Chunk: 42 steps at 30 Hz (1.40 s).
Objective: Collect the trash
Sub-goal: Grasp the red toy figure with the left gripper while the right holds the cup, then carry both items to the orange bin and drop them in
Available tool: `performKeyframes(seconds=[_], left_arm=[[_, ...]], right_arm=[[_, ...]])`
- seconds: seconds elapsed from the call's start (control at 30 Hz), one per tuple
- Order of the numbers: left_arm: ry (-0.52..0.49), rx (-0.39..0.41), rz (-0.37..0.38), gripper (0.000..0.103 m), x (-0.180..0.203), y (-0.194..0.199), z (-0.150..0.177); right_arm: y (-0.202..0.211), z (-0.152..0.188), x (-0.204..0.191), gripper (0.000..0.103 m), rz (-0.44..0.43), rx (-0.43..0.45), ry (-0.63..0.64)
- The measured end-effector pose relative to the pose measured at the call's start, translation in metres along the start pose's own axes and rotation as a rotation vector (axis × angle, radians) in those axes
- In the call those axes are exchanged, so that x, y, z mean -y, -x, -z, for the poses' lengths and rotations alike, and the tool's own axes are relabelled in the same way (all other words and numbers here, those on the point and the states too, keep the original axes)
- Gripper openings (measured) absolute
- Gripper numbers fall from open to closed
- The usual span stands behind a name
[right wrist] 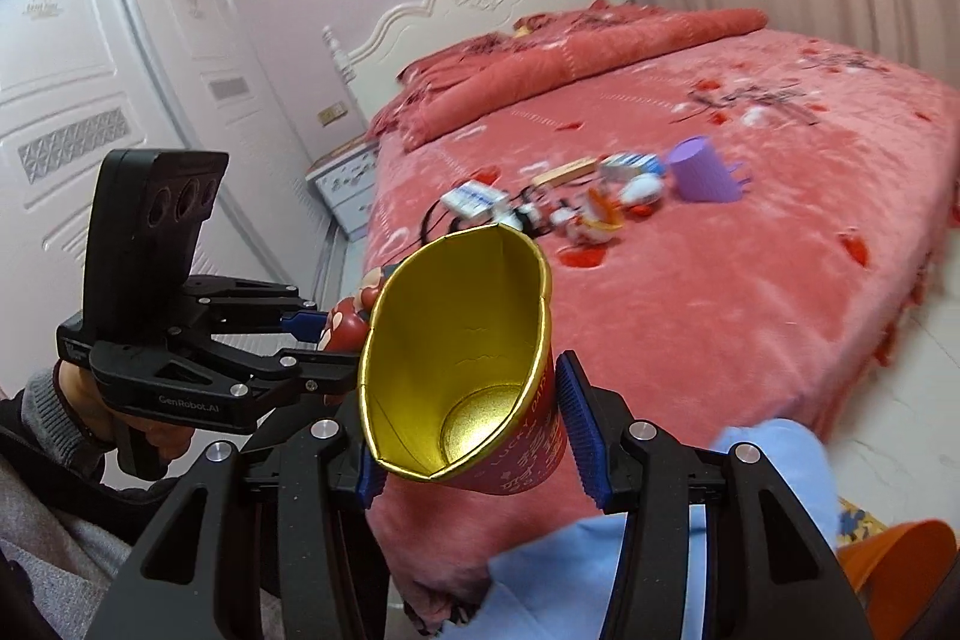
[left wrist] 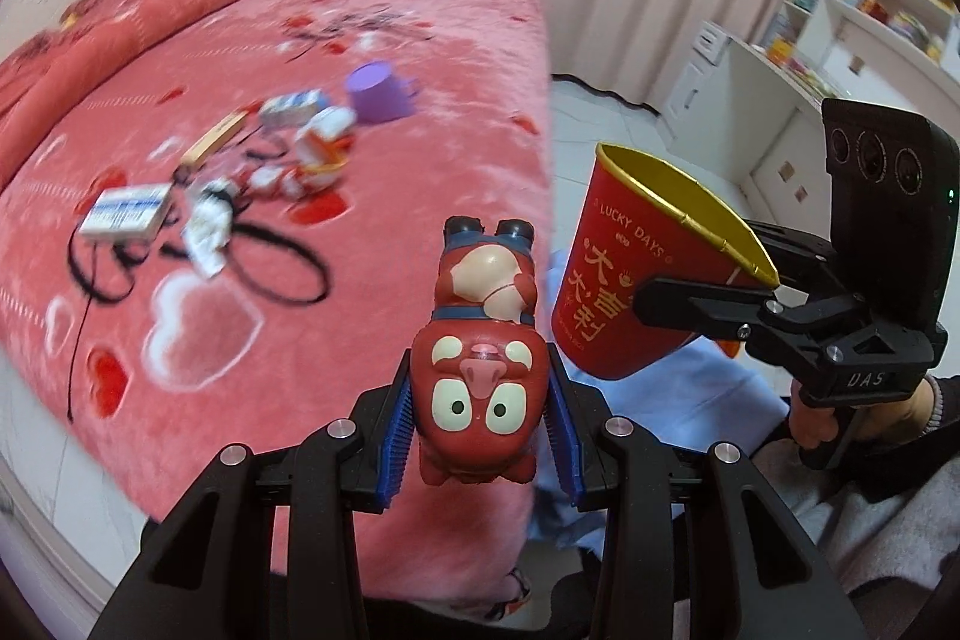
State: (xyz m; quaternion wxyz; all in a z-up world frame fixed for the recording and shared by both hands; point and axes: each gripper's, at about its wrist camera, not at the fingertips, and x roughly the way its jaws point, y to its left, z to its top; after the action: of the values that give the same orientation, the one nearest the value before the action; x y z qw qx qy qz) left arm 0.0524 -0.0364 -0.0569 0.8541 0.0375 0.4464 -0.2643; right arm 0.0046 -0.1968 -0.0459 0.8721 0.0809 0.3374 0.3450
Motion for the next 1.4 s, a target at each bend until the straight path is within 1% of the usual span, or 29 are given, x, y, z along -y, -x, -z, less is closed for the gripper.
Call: performKeyframes(seconds=[0.07, 0.23, 0.37, 0.43, 0.57, 0.63, 0.77, 1.0, 1.07, 1.2, 1.27, 1.4], left_arm=[[-0.037, 0.0, 0.015, 0.041, 0.014, -0.005, -0.006], [-0.138, -0.009, 0.061, 0.041, 0.05, -0.025, -0.029], [-0.231, -0.023, 0.13, 0.041, 0.09, -0.05, -0.051], [-0.261, -0.032, 0.159, 0.041, 0.101, -0.06, -0.058], [-0.345, -0.055, 0.229, 0.041, 0.139, -0.085, -0.074], [-0.392, -0.071, 0.259, 0.041, 0.158, -0.099, -0.082], [-0.453, -0.099, 0.303, 0.041, 0.185, -0.123, -0.095], [-0.505, -0.169, 0.389, 0.041, 0.231, -0.169, -0.105], [-0.515, -0.194, 0.41, 0.041, 0.244, -0.185, -0.104], [-0.529, -0.25, 0.433, 0.041, 0.264, -0.216, -0.1], [-0.529, -0.274, 0.445, 0.041, 0.272, -0.231, -0.096], [-0.531, -0.318, 0.457, 0.041, 0.281, -0.257, -0.094]], right_arm=[[0.015, 0.003, 0.008, 0.05, 0.025, 0.024, -0.014], [0.064, 0.016, 0.038, 0.05, 0.119, 0.09, -0.07], [0.106, 0.032, 0.066, 0.05, 0.205, 0.143, -0.135], [0.122, 0.039, 0.079, 0.05, 0.239, 0.164, -0.166], [0.156, 0.054, 0.106, 0.05, 0.322, 0.207, -0.237], [0.173, 0.063, 0.12, 0.05, 0.368, 0.23, -0.274], [0.2, 0.081, 0.146, 0.05, 0.446, 0.26, -0.345], [0.245, 0.119, 0.192, 0.05, 0.579, 0.28, -0.442], [0.252, 0.129, 0.206, 0.05, 0.622, 0.275, -0.468], [0.258, 0.148, 0.228, 0.05, 0.664, 0.267, -0.527], [0.264, 0.161, 0.232, 0.05, 0.677, 0.261, -0.543], [0.252, 0.173, 0.25, 0.05, 0.702, 0.229, -0.569]])
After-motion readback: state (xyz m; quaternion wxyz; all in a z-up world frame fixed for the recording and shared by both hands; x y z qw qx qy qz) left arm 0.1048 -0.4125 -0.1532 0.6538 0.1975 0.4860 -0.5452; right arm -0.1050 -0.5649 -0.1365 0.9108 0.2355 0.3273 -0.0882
